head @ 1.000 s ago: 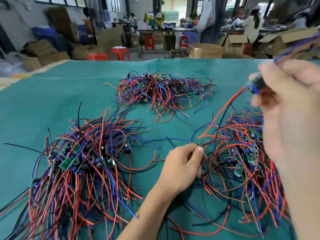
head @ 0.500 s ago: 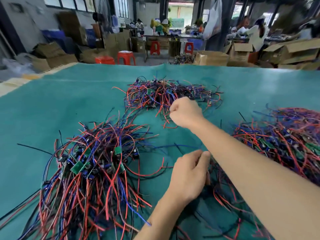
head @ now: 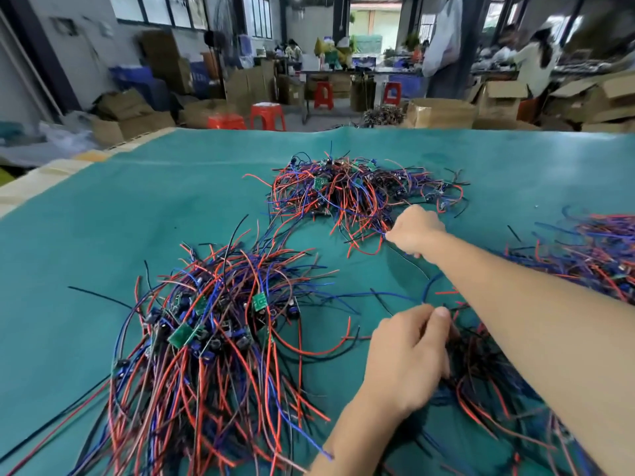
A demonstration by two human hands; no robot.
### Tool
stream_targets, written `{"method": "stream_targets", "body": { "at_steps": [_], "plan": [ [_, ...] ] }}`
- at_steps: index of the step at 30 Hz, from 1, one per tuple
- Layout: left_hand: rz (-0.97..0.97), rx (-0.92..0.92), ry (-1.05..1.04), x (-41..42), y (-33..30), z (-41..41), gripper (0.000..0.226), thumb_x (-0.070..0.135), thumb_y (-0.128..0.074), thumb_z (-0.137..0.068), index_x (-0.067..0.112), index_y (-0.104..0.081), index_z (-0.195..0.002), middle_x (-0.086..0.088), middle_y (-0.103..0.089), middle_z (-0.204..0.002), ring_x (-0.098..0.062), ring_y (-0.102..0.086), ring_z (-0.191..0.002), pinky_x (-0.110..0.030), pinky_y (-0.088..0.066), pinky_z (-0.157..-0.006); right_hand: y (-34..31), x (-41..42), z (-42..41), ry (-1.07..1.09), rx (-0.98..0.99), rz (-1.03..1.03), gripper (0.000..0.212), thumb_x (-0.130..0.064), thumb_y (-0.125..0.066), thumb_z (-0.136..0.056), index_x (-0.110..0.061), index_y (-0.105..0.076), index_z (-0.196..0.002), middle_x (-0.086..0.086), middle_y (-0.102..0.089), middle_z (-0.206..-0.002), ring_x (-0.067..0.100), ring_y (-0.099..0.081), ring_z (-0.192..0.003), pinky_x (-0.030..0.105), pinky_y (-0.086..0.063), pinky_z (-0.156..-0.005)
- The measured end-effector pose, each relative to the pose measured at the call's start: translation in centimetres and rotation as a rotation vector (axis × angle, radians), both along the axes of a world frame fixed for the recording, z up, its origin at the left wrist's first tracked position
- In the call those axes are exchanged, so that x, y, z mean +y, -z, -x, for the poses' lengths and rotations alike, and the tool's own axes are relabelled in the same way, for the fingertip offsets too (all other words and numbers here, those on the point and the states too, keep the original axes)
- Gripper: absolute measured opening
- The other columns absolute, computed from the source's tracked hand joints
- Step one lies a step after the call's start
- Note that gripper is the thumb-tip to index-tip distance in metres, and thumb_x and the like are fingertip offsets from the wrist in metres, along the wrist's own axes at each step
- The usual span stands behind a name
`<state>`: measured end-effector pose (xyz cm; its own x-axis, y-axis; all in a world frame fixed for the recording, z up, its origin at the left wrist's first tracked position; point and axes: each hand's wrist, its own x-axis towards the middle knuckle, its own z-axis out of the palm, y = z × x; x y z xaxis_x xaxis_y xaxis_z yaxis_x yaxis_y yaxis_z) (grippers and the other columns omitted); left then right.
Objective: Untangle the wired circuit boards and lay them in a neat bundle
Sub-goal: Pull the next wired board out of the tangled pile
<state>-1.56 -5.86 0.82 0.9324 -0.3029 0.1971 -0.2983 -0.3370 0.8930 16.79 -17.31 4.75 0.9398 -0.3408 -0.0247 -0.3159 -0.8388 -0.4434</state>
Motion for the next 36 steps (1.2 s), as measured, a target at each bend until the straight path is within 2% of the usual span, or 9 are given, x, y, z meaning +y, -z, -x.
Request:
{"method": "stream_targets", "body": {
  "at_steps": [5, 9, 12, 18, 23, 26, 30, 33, 36],
  "plan": [
    [0.062, 0.039, 0.021, 0.0, 0.2, 0.0, 0.039, 0.042, -0.038, -0.100, 0.018, -0.061, -0.080, -0.001, -0.067, -0.059, -0.016, -0.061, -0.065, -0.037, -0.052, -0.081, -1.3, -0.5, 1.1, -0.004, -0.024, -0.428, 0.009, -0.010, -0.071, -0.082, -0.004, -0.066, -0.077, 0.010, -0.062, -0.068, 0.020, -0.050, -0.047, 0.021, -0.036, -0.044],
    [0.183, 0.065, -0.059, -0.2, 0.7, -0.4, 0.027, 0.039, -0.042, -0.099, 0.021, -0.059, -0.089, 0.004, -0.069, -0.064, -0.008, -0.056, -0.059, -0.032, -0.048, -0.070, -3.9, -0.6, 5.5, -0.044, -0.095, -0.659, 0.015, -0.018, -0.067, -0.078, -0.014, -0.066, -0.064, -0.003, -0.052, -0.052, 0.013, -0.043, -0.043, 0.019, -0.031, -0.044],
    [0.339, 0.150, -0.145, -0.2, 0.8, -0.6, 0.017, 0.034, -0.045, -0.103, 0.024, -0.057, -0.096, 0.002, -0.069, -0.075, -0.013, -0.056, -0.054, -0.029, -0.044, -0.058, -4.9, -1.1, 10.4, -0.053, -0.203, -0.709, 0.020, -0.021, -0.064, -0.077, -0.015, -0.065, -0.058, -0.004, -0.048, -0.047, 0.013, -0.039, -0.041, 0.019, -0.027, -0.040],
    [0.555, 0.261, -0.168, 0.0, -0.3, -0.3, 0.038, 0.038, -0.034, -0.107, 0.014, -0.061, -0.099, -0.005, -0.069, -0.080, -0.015, -0.058, -0.053, -0.024, -0.042, -0.038, -3.3, -1.7, 19.8, -0.386, -0.108, -0.760, 0.022, -0.032, -0.064, -0.055, -0.010, -0.065, -0.053, 0.008, -0.046, -0.049, 0.013, -0.037, -0.042, 0.018, -0.025, -0.041],
    [0.451, 0.207, -0.166, 0.0, -0.3, -0.2, 0.024, 0.016, -0.048, -0.103, 0.001, -0.063, -0.094, 0.000, -0.064, -0.061, -0.011, -0.052, -0.044, -0.022, -0.041, -0.042, -1.2, -1.5, 21.3, -0.547, 0.096, -0.705, 0.014, -0.019, -0.068, -0.068, -0.015, -0.068, -0.054, 0.003, -0.053, -0.049, 0.009, -0.041, -0.046, 0.016, -0.030, -0.045],
    [0.343, 0.131, -0.171, 0.1, 0.0, -0.5, 0.023, 0.012, -0.050, -0.100, 0.008, -0.067, -0.085, 0.003, -0.056, -0.052, -0.012, -0.046, -0.043, -0.023, -0.038, -0.045, 0.4, -2.0, 20.3, -0.339, -0.072, -0.732, 0.024, -0.016, -0.077, -0.081, -0.013, -0.069, -0.060, 0.002, -0.056, -0.053, 0.008, -0.044, -0.046, 0.014, -0.032, -0.043],
    [0.200, -0.012, -0.087, -0.2, 0.3, -0.1, 0.021, 0.021, -0.053, -0.096, 0.014, -0.069, -0.085, 0.007, -0.053, -0.055, -0.012, -0.044, -0.053, -0.035, -0.041, -0.056, 1.3, -2.4, 19.3, -0.045, -0.330, -0.890, 0.010, -0.017, -0.068, -0.094, -0.012, -0.072, -0.087, 0.003, -0.068, -0.069, 0.015, -0.054, -0.055, 0.024, -0.038, -0.040],
    [0.051, -0.132, 0.004, -0.1, 0.5, 0.1, 0.016, 0.016, -0.056, -0.096, 0.018, -0.071, -0.092, 0.017, -0.064, -0.067, -0.002, -0.056, -0.062, -0.025, -0.046, -0.067, 1.2, -2.3, 19.2, -0.001, -0.401, -0.953, 0.011, -0.025, -0.066, -0.097, -0.016, -0.071, -0.098, 0.004, -0.075, -0.082, 0.015, -0.056, -0.056, 0.026, -0.039, -0.039],
    [-0.023, -0.166, 0.079, 0.0, 0.4, 0.3, 0.018, 0.018, -0.057, -0.094, 0.021, -0.074, -0.098, 0.013, -0.074, -0.086, -0.008, -0.067, -0.081, -0.028, -0.051, -0.085, 0.9, -2.5, 19.4, -0.009, -0.439, -0.994, 0.008, -0.020, -0.067, -0.097, -0.016, -0.073, -0.100, 0.000, -0.077, -0.080, 0.012, -0.052, -0.052, 0.023, -0.035, -0.038]
  ]
}}
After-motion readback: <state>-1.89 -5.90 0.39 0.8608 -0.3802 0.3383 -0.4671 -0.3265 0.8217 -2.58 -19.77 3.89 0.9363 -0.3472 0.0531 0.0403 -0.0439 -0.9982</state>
